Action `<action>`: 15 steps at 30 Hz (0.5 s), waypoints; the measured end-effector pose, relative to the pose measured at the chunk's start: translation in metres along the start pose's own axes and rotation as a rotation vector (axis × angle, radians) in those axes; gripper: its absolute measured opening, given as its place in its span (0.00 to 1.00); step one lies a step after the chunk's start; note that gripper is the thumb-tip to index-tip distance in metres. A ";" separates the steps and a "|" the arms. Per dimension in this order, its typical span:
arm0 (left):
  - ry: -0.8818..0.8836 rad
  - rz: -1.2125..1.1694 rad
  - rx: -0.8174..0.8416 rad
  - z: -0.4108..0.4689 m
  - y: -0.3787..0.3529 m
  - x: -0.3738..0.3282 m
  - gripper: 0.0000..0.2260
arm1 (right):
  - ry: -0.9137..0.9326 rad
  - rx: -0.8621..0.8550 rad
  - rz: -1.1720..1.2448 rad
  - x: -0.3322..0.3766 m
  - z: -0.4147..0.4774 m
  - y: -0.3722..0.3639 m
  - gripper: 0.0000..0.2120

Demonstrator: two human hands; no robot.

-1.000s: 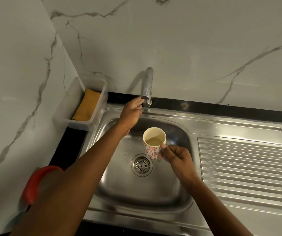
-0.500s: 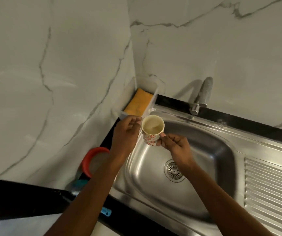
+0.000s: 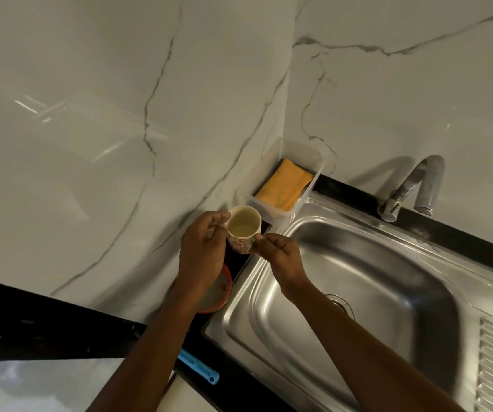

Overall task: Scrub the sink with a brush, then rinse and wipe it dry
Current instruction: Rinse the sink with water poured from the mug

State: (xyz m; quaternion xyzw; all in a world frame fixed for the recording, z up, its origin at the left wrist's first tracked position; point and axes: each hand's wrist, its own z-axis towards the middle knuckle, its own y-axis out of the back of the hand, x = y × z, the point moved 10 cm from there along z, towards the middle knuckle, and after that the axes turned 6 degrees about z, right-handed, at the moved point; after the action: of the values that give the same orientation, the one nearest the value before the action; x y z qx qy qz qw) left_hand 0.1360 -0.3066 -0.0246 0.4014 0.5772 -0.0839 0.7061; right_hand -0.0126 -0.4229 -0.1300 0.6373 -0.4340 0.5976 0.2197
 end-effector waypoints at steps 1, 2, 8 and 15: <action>0.000 0.006 0.003 0.000 0.001 0.002 0.08 | 0.001 0.004 0.000 -0.003 0.002 -0.002 0.13; 0.004 0.011 0.008 0.000 0.001 0.005 0.08 | -0.002 0.008 -0.002 -0.007 0.005 -0.004 0.13; 0.020 0.006 0.030 0.001 0.001 0.011 0.09 | -0.016 0.017 0.011 -0.019 0.010 -0.011 0.13; 0.024 -0.007 0.060 0.006 -0.007 0.011 0.10 | 0.009 0.043 -0.253 -0.013 0.018 -0.010 0.11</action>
State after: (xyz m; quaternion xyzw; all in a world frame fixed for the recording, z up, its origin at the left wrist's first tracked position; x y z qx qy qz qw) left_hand 0.1395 -0.3116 -0.0377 0.4213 0.5843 -0.0990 0.6865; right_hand 0.0075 -0.4283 -0.1436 0.6888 -0.3362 0.5773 0.2814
